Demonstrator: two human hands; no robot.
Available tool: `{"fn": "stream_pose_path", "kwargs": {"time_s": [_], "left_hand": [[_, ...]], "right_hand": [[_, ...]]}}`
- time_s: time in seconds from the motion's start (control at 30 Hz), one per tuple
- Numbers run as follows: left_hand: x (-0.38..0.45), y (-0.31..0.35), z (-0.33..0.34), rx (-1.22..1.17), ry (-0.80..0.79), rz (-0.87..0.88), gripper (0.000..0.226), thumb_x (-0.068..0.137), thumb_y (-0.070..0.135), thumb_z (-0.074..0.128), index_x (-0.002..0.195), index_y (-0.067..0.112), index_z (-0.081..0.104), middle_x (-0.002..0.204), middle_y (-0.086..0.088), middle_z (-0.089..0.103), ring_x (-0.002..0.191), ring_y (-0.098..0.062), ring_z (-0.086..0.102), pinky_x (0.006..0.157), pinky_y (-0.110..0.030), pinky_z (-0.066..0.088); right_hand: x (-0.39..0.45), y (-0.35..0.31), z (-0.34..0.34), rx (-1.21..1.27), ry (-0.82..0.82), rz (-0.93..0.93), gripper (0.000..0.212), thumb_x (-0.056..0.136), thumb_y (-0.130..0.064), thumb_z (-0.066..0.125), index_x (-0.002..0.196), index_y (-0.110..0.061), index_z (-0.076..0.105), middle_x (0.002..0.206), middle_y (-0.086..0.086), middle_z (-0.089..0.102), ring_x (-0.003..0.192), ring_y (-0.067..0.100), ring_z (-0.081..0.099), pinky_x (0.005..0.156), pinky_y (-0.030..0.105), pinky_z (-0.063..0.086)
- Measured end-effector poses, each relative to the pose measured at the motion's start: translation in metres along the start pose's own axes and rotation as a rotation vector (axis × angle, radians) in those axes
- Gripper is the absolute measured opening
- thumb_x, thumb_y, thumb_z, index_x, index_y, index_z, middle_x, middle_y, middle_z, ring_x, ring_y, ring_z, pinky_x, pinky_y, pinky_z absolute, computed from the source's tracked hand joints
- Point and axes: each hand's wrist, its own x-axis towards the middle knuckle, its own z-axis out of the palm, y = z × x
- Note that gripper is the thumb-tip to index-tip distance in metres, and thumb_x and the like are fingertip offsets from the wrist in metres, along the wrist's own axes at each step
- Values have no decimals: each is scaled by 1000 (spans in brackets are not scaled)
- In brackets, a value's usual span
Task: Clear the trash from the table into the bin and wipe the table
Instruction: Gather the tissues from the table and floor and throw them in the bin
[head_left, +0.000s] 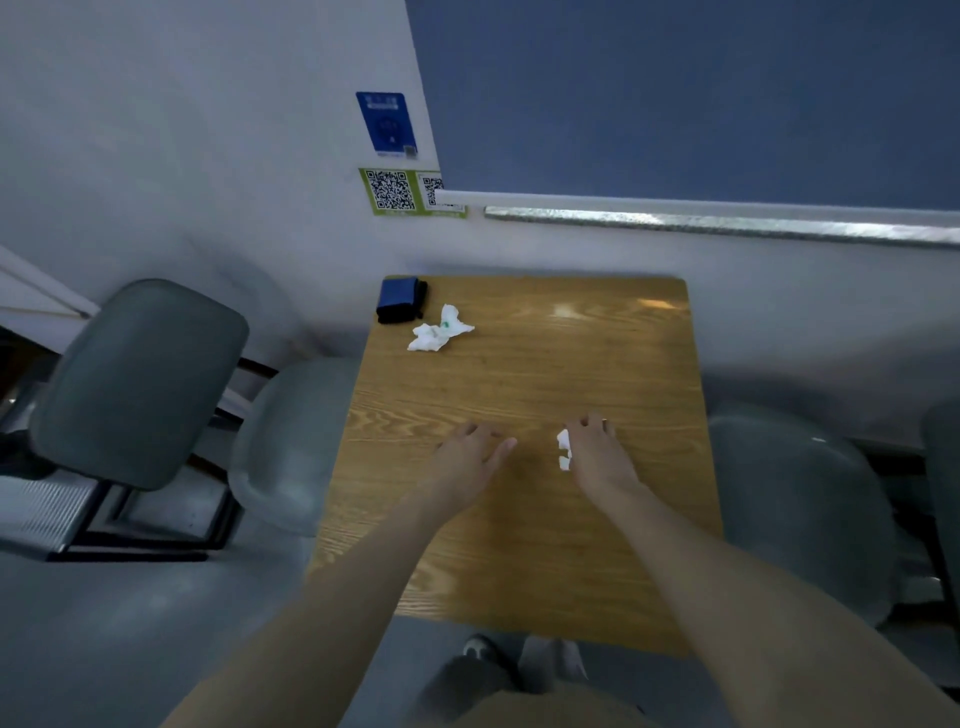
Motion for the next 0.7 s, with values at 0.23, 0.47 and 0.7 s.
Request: {"fn": "stream_pose_path", "kwargs": {"time_s": [0.23, 0.47, 0.7], "left_hand": [[-2, 2, -1, 26, -13, -35, 52, 100, 59, 36, 135, 25, 55, 135, 1, 52, 116, -23, 58, 101, -46, 46], [8, -3, -8, -36, -6, -51, 52, 100, 61, 36, 135, 28, 55, 132, 1, 55, 103, -20, 62, 97, -46, 49], [32, -28, -17, -65, -32, -69, 52, 99, 61, 38, 133, 25, 56, 131, 1, 55, 109, -21, 61, 97, -41, 48]], "right_hand": [[7, 13, 24, -115, 16, -56, 74, 83, 7, 61, 145, -21, 30, 163, 16, 0, 152, 34, -6, 114, 38, 31], [11, 15, 20, -16, -8, 6, 80, 80, 12, 58, 145, -27, 32, 162, 11, 0, 150, 34, 1, 101, 40, 48], [18, -6, 12, 86, -44, 68, 47, 93, 5, 50, 135, -16, 52, 157, 11, 15, 143, 30, 23, 95, 38, 50]]}}
